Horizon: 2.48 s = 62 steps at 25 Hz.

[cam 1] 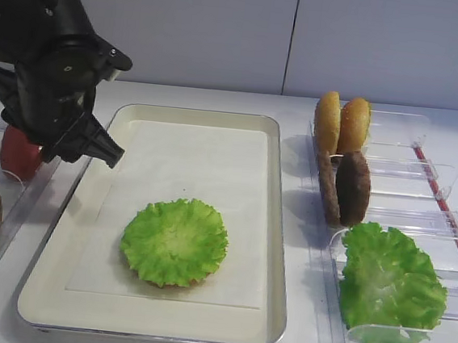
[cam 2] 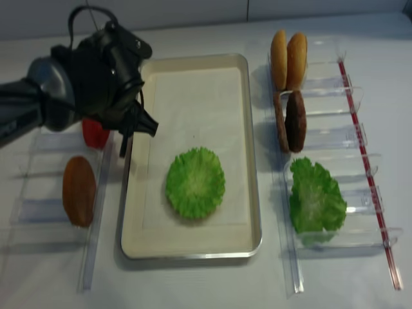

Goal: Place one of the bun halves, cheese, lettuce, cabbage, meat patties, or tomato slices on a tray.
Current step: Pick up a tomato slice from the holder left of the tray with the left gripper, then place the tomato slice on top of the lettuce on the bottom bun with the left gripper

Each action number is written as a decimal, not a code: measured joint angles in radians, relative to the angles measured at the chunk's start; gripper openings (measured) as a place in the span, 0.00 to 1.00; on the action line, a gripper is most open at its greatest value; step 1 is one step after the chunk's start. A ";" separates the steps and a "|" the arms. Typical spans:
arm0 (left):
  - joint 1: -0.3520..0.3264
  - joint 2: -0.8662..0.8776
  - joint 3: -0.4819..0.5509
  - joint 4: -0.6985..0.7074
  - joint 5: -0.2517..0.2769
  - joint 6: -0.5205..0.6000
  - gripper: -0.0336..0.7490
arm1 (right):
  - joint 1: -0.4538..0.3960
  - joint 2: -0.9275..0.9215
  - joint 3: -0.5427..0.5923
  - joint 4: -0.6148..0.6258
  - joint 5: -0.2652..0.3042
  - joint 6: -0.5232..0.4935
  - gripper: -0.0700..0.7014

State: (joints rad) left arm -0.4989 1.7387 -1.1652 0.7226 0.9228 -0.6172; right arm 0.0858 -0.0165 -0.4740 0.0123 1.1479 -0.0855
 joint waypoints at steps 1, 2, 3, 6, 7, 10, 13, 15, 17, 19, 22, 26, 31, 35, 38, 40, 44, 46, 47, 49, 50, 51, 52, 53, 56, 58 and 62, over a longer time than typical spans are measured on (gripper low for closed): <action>0.004 0.005 0.000 0.000 0.002 0.000 0.47 | 0.000 0.000 0.000 0.000 0.000 0.000 0.69; 0.009 0.008 0.000 0.000 0.003 0.000 0.47 | 0.000 0.000 0.000 0.000 0.000 0.000 0.69; 0.011 0.011 -0.002 0.002 0.004 0.000 0.47 | 0.000 0.000 0.000 0.000 0.000 0.000 0.69; 0.014 0.012 0.000 0.009 0.004 -0.002 0.44 | 0.000 0.000 0.000 0.000 0.000 0.000 0.69; 0.014 0.014 0.000 0.009 0.002 -0.002 0.42 | 0.000 0.000 0.000 0.000 0.000 0.002 0.69; 0.014 0.014 -0.002 0.009 -0.003 -0.002 0.33 | 0.000 0.000 0.000 0.000 0.000 0.002 0.69; 0.014 0.014 -0.002 0.015 -0.004 -0.004 0.24 | 0.000 0.000 0.000 0.000 0.000 0.002 0.69; 0.014 0.014 -0.002 0.022 -0.005 -0.004 0.18 | 0.000 0.000 0.000 0.000 0.000 0.002 0.69; 0.014 0.014 -0.002 0.037 -0.005 -0.004 0.12 | 0.000 0.000 0.000 0.000 0.000 0.002 0.69; 0.014 0.014 -0.002 0.054 0.001 -0.004 0.10 | 0.000 0.000 0.000 0.000 0.000 0.002 0.69; 0.014 0.012 -0.002 0.069 0.001 -0.002 0.10 | 0.000 0.000 0.000 0.000 0.000 0.002 0.69; 0.014 -0.034 -0.002 0.078 0.005 -0.002 0.10 | 0.000 0.000 0.000 0.000 0.000 0.002 0.69; 0.011 -0.130 -0.002 0.051 0.017 -0.002 0.10 | 0.000 0.000 0.000 0.000 0.000 0.002 0.69; -0.011 -0.215 -0.002 -0.023 0.023 0.025 0.10 | 0.000 0.000 0.000 0.000 0.000 0.002 0.69; -0.024 -0.273 -0.002 -0.131 0.021 0.087 0.10 | 0.000 0.000 0.000 0.000 0.000 0.002 0.69; -0.027 -0.305 -0.002 -0.181 0.023 0.111 0.10 | 0.000 0.000 0.000 0.000 0.000 0.002 0.69; -0.027 -0.353 0.005 -0.273 0.020 0.144 0.10 | 0.000 0.000 0.000 0.000 0.000 0.002 0.69; -0.027 -0.380 0.031 -0.339 0.011 0.165 0.10 | 0.000 0.000 0.000 0.000 0.000 0.002 0.69; -0.027 -0.393 0.047 -0.362 0.002 0.172 0.10 | 0.000 0.000 0.000 0.000 0.000 0.002 0.69; -0.027 -0.421 0.097 -0.400 -0.026 0.178 0.10 | 0.000 0.000 0.000 0.000 0.000 0.002 0.69; -0.027 -0.437 0.120 -0.416 -0.042 0.180 0.10 | 0.000 0.000 0.000 0.000 0.000 0.002 0.69; -0.027 -0.453 0.146 -0.437 -0.058 0.180 0.10 | 0.000 0.000 0.000 0.000 0.000 0.002 0.69; -0.027 -0.471 0.171 -0.460 -0.079 0.183 0.10 | 0.000 0.000 0.000 0.000 0.000 0.002 0.69; -0.027 -0.488 0.191 -0.490 -0.097 0.195 0.10 | 0.000 0.000 0.000 0.000 0.000 0.002 0.69; -0.027 -0.517 0.236 -0.602 -0.156 0.262 0.10 | 0.000 0.000 0.000 0.000 0.000 0.002 0.69; -0.027 -0.521 0.255 -0.685 -0.191 0.329 0.10 | 0.000 0.000 0.000 0.000 0.000 0.002 0.69; -0.004 -0.521 0.286 -0.877 -0.222 0.473 0.10 | 0.000 0.000 0.000 0.000 0.000 0.002 0.69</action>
State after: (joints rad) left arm -0.5024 1.2178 -0.8790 -0.1541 0.7004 -0.1438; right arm 0.0858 -0.0165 -0.4740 0.0123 1.1479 -0.0836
